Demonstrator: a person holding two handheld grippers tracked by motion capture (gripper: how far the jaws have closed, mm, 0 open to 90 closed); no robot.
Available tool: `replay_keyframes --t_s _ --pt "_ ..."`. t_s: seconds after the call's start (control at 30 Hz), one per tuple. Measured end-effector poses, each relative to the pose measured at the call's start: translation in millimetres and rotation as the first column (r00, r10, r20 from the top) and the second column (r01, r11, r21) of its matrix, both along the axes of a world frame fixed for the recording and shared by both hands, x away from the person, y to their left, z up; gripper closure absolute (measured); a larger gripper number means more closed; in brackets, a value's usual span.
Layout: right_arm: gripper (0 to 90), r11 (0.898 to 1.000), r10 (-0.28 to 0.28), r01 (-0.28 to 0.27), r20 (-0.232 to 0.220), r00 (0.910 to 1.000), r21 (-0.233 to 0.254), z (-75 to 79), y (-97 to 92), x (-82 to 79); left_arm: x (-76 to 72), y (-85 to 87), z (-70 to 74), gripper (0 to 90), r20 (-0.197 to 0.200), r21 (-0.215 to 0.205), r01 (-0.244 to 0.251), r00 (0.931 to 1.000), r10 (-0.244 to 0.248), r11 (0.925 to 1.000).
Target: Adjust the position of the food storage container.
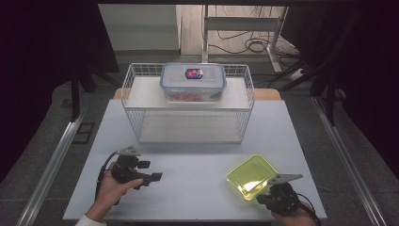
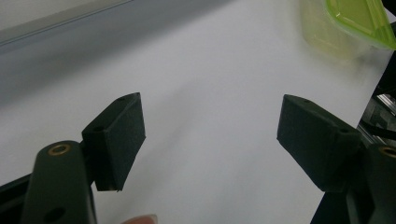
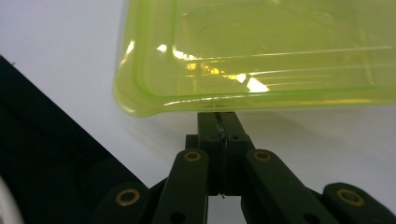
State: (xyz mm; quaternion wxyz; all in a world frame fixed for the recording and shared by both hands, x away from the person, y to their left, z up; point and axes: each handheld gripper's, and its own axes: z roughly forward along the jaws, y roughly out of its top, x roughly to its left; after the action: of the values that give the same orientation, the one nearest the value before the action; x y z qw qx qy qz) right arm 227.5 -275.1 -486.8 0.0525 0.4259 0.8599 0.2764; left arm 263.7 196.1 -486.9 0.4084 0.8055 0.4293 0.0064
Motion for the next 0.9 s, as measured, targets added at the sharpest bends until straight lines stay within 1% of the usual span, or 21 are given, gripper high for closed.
replay_keyframes --t_s 0.1,0.2,0.23,0.27,0.3,0.33,0.37,0.47,0.53,0.63,0.67,0.7,0.73,0.77,0.83,0.9 --pt "88.7 1.0 0.015 -0.015 0.004 0.9999 0.01 -1.0 8.0 0.1 0.3 0.2 -0.1 22.8 0.0 -0.002 0.0 1.0 0.0 1.0" --pt "88.7 1.0 0.011 -0.011 0.02 0.9997 0.023 -1.3 16.6 2.4 0.8 0.4 -0.3 22.9 -0.001 -0.004 0.001 1.0 -0.001 1.0" --pt "88.7 1.0 0.011 -0.011 0.024 0.9996 0.022 -1.4 18.9 3.2 0.8 0.2 -0.4 22.9 -0.001 -0.004 0.002 1.0 -0.002 1.0" --pt "88.7 1.0 0.014 -0.015 0.032 0.9994 0.023 -2.3 25.9 4.6 0.7 0.0 -0.5 22.8 -0.001 -0.004 0.003 1.0 -0.003 1.0" --pt "88.7 1.0 0.014 -0.015 0.032 0.9994 0.023 -2.3 25.9 4.6 0.5 -0.3 -0.5 22.8 -0.002 -0.004 0.004 1.0 -0.004 1.0" --pt "88.7 1.0 0.018 -0.018 0.038 0.9991 0.009 -4.3 31.7 5.6 0.3 -0.4 -0.5 22.8 -0.002 -0.004 0.004 1.0 -0.004 1.0" --pt "88.8 1.0 0.023 -0.023 0.042 0.9988 -0.001 -5.0 33.4 5.6 0.1 -0.4 -0.4 22.9 0.001 -0.004 0.003 1.0 -0.003 1.0" --pt "88.7 1.0 0.027 -0.028 0.04 0.9988 0.006 -5.1 33.2 4.9 -0.2 0.2 0.1 23.0 0.009 -0.003 -0.002 1.0 0.002 1.0" --pt "88.7 0.999 0.029 -0.03 0.039 0.9988 0.017 -2.5 30.3 2.6 -0.2 0.9 0.3 23.0 0.01 -0.004 -0.004 0.9999 0.004 1.0" --pt "88.8 0.998 0.023 -0.025 0.049 0.9985 0.05 7.8 19.5 -2.4 -0.4 1.8 0.8 22.8 0.011 -0.01 -0.006 0.9999 0.006 0.9999" --pt "88.7 0.998 -0.004 -0.001 0.073 0.9973 0.069 16.3 8.6 -4.3 -0.4 2.1 1.0 22.6 0.009 -0.012 -0.008 0.9999 0.008 0.9999" --pt "88.7 0.998 -0.004 -0.001 0.073 0.9973 0.069 16.3 8.6 -4.3 -0.4 2.3 0.9 22.6 0.007 -0.013 -0.01 0.9999 0.01 0.9999" --pt "88.8 0.996 -0.039 0.032 0.091 0.9951 0.082 23.4 -3.5 -3.0 0.1 2.3 0.5 22.5 0.005 -0.011 -0.01 0.9999 0.01 0.9999" --pt "88.8 0.996 -0.039 0.032 0.091 0.9951 0.082 23.4 -3.5 -3.0 0.1 2.3 0.5 22.4 0.005 -0.011 -0.01 0.9999 0.01 0.9999" --pt "88.7 0.994 -0.079 0.069 0.106 0.9912 0.09 27.5 -13.6 0.8 0.4 1.7 -0.3 22.4 0.002 -0.01 -0.009 1.0 0.009 0.9999" --pt "88.8 0.991 -0.105 0.095 0.113 0.988 0.092 29.8 -22.3 7.1 0.4 0.9 -1.1 22.3 -0.001 -0.006 -0.009 1.0 0.009 0.9999"
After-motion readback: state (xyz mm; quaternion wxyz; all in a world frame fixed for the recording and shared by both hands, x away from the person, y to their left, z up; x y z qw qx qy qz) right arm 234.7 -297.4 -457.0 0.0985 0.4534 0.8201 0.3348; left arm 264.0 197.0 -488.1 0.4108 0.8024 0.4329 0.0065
